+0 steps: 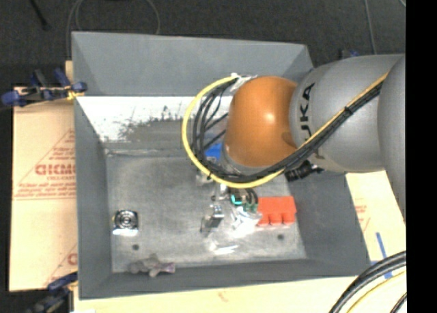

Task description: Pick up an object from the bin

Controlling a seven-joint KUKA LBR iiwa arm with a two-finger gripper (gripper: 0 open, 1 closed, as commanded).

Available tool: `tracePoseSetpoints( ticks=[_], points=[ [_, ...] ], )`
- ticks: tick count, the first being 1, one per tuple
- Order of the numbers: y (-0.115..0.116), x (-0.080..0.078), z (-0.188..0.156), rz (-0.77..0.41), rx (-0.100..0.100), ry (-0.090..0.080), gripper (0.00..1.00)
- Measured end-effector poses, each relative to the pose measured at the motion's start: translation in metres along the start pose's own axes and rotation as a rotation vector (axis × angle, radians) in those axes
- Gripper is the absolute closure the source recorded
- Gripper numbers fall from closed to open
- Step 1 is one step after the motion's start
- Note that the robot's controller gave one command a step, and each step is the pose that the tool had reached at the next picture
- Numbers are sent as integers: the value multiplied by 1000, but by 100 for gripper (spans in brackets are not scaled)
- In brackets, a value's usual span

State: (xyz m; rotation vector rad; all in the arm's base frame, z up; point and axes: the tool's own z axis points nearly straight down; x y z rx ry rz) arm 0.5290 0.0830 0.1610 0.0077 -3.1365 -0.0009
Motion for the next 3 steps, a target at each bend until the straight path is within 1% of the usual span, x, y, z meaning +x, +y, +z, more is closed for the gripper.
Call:
tracePoseSetpoints(
  ticks=[1, 2, 3],
  points=[
    [91, 37, 80, -222, 0, -15, 0],
    [155, 17, 59, -277, 0, -12, 0],
    [154, 6, 53, 48, -1, -9, 0]
  ],
)
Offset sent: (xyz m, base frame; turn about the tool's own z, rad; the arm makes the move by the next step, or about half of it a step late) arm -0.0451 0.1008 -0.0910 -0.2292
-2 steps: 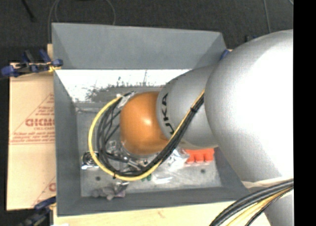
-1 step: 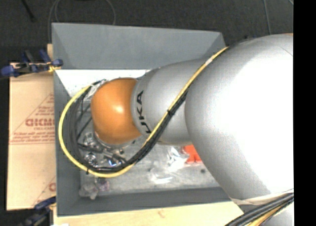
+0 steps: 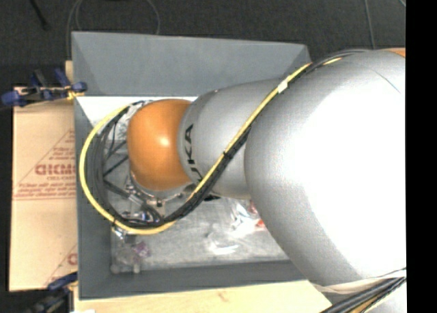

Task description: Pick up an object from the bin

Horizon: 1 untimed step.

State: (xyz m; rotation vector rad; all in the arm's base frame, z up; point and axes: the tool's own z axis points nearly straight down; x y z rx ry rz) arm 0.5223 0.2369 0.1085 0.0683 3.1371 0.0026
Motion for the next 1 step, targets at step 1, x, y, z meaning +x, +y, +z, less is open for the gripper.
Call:
tracePoseSetpoints(
  ticks=[1],
  points=[
    [-2, 34, 25, -275, -9, -40, 0]
  ],
)
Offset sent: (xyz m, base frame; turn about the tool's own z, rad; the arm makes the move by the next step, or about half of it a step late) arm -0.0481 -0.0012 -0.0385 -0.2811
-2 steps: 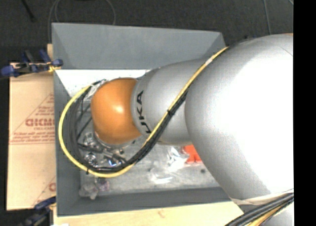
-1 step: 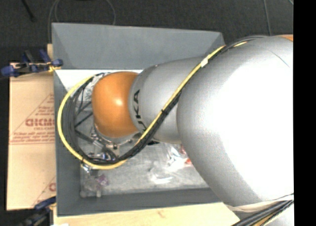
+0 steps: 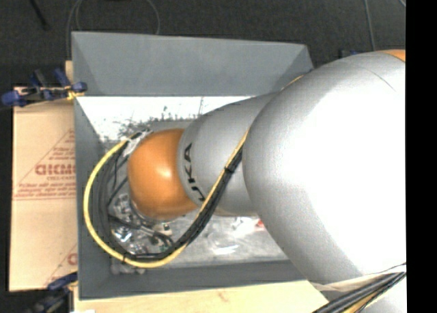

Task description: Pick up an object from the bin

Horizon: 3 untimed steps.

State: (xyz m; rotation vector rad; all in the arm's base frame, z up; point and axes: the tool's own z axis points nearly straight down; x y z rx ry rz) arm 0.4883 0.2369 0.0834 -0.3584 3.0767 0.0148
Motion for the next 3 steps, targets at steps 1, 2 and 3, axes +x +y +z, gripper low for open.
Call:
tracePoseSetpoints(
  ticks=[1, 2, 3],
  points=[
    [2, -5, 1, 215, 2, 13, 0],
    [5, -2, 0, 217, 2, 32, 100],
    [4, -7, -70, 214, 6, 36, 100]
  ],
)
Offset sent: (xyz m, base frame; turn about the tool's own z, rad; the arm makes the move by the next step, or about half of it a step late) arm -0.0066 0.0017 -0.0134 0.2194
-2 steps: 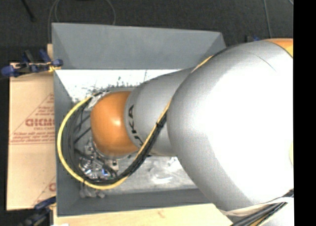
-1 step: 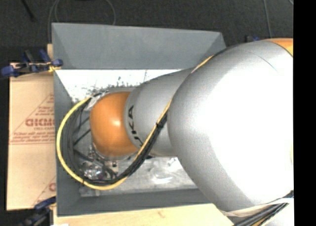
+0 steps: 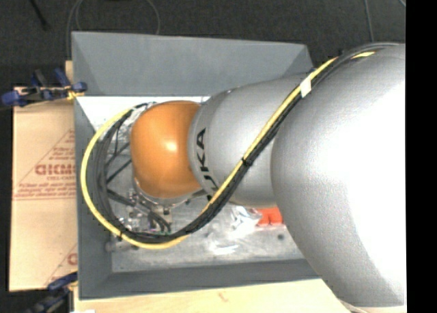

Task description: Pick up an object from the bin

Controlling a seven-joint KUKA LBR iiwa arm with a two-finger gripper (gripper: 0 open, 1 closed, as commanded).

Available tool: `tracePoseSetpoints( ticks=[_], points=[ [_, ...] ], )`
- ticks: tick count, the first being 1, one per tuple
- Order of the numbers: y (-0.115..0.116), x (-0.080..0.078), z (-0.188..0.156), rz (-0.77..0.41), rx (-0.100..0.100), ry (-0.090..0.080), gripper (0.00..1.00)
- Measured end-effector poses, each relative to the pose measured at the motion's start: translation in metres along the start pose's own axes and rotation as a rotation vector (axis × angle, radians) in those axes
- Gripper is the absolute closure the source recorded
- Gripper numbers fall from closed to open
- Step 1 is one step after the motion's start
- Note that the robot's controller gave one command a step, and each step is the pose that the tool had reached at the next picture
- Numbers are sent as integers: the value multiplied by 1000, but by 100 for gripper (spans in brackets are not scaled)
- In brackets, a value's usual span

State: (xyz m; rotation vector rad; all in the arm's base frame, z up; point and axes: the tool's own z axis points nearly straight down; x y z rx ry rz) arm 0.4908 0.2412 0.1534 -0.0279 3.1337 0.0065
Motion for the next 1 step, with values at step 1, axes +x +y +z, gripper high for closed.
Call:
tracePoseSetpoints(
  ticks=[1],
  points=[
    [0, -3, -47, -5, 0, 1, 100]
  ],
)
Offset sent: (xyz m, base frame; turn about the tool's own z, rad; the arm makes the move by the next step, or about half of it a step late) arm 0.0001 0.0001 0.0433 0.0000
